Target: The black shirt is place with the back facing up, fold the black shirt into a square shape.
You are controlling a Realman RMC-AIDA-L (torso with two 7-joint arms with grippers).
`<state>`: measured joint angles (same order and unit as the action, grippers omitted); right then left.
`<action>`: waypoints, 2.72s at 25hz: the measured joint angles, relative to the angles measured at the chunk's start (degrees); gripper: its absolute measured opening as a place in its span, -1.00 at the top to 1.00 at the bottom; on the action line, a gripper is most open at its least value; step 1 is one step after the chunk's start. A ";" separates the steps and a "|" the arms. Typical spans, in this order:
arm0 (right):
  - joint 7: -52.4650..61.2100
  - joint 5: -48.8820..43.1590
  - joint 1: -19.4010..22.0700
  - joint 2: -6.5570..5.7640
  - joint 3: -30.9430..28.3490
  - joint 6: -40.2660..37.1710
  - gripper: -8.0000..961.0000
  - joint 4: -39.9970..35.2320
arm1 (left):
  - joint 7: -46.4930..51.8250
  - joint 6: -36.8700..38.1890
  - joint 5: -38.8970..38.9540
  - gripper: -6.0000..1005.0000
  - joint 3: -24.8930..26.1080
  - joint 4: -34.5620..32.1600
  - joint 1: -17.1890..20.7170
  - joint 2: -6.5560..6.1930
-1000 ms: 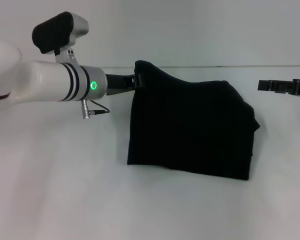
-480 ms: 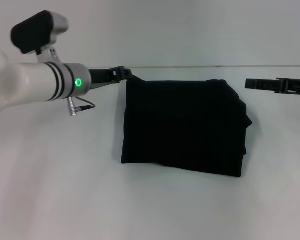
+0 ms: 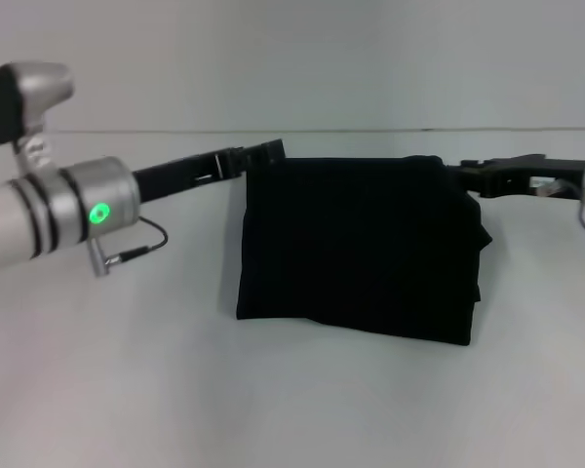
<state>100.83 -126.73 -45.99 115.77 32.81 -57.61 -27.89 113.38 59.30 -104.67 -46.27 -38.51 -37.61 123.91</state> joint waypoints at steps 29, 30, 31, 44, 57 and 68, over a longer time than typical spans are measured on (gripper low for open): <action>-0.34 -0.11 -6.26 3.59 13.68 27.93 0.98 9.94 | -31.98 24.67 0.95 -0.46 9.09 6.34 2.36 -0.33; -0.49 -0.08 -6.26 3.63 13.64 28.37 0.98 9.71 | -31.99 24.60 0.95 -0.46 9.09 6.34 2.37 -0.34; -0.59 0.02 -6.19 3.69 13.52 29.01 0.98 9.32 | -31.99 24.53 0.95 -0.46 9.12 6.34 2.37 -0.36; -3.85 17.85 5.19 2.78 13.24 14.76 0.98 -5.47 | -32.04 17.91 1.07 -0.47 8.28 6.26 -0.77 -1.39; -9.14 12.38 10.74 -1.61 13.33 -17.53 0.05 -11.96 | -31.62 14.01 -13.29 -0.48 1.12 0.33 -5.47 -2.87; -3.26 4.54 10.53 -1.61 13.21 -19.89 -0.48 -19.07 | -26.63 15.00 -22.08 -0.47 1.33 -8.83 -3.23 -2.34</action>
<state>97.57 -122.19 -35.46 114.15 46.02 -77.50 -46.96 86.75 74.30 -126.75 -44.94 -47.34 -40.84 121.57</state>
